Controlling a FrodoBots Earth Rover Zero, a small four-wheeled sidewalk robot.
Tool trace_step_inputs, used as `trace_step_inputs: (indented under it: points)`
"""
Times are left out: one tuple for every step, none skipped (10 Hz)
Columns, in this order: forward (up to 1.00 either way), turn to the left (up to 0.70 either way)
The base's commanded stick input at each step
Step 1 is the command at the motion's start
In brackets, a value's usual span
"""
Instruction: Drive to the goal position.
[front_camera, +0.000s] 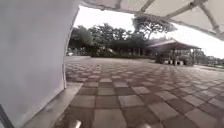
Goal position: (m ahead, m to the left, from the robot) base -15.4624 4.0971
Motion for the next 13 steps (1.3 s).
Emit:
trace_step_inputs:
  points:
    - [0.0,-0.69]
    - [0.0,-0.7]
    - [0.0,-0.69]
    - [0.0,-0.68]
    - [0.0,-0.66]
    - [0.0,-0.66]
    - [0.0,-0.66]
    - [0.0,-0.66]
    - [0.0,-0.66]
    - [0.0,-0.66]
    - [0.0,-0.66]
    - [0.0,-0.66]
    - [0.0,-0.66]
